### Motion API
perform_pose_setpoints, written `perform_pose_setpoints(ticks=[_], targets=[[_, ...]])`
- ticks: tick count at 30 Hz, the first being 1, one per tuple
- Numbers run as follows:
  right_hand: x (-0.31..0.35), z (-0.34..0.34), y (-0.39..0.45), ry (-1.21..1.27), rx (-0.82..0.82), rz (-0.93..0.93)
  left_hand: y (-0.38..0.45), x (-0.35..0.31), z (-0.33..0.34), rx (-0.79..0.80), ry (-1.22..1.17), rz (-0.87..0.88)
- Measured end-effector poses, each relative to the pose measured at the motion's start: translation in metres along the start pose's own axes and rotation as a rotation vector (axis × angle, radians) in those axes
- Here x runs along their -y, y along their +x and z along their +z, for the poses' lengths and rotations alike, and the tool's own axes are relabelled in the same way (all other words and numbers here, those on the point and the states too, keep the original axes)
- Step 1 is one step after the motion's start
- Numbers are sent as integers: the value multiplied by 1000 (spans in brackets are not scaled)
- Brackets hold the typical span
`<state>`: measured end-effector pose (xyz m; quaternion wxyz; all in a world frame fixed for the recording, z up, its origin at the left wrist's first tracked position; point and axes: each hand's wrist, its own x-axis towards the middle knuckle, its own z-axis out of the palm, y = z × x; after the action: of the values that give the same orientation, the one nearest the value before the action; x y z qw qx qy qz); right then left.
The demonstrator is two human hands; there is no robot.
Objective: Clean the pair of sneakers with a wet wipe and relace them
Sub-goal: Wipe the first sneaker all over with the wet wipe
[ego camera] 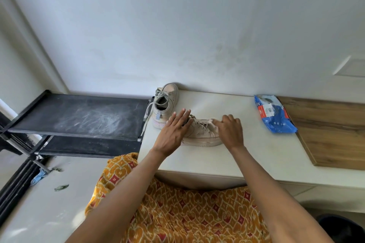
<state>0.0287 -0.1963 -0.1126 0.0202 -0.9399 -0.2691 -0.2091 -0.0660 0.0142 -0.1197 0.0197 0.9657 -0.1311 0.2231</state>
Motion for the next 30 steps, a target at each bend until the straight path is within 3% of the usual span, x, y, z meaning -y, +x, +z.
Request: perform_pose_setpoints(ticks=[4,8,12,15,18,21,25,28,30], targets=[[6,-16,17,155,86,238,-2,-13,2,-14,-111,-128],[32,-3,3,126,-21,-83,-1,-30,-1,-124,-178,-192],[6,4,-6,-93,-35,-113,-1,-32,0,-169,-154,-248],[-18,-10,0,-212,128,-58,-2,-35,-1,-175,-33,-250],[-19,-20,11,-77,245,76,-7,-43,7,-181,60,-228],[15,-21,9,102,130,42,-14,-55,18,-98,89,-258],[25,-2,-12,83,46,-70,-12,-57,12,24,27,-276],[9,-8,-11,-36,113,13,-15,-54,11,19,7,-266],[1,-14,-3,17,210,169,-17,-57,12,13,0,-268]])
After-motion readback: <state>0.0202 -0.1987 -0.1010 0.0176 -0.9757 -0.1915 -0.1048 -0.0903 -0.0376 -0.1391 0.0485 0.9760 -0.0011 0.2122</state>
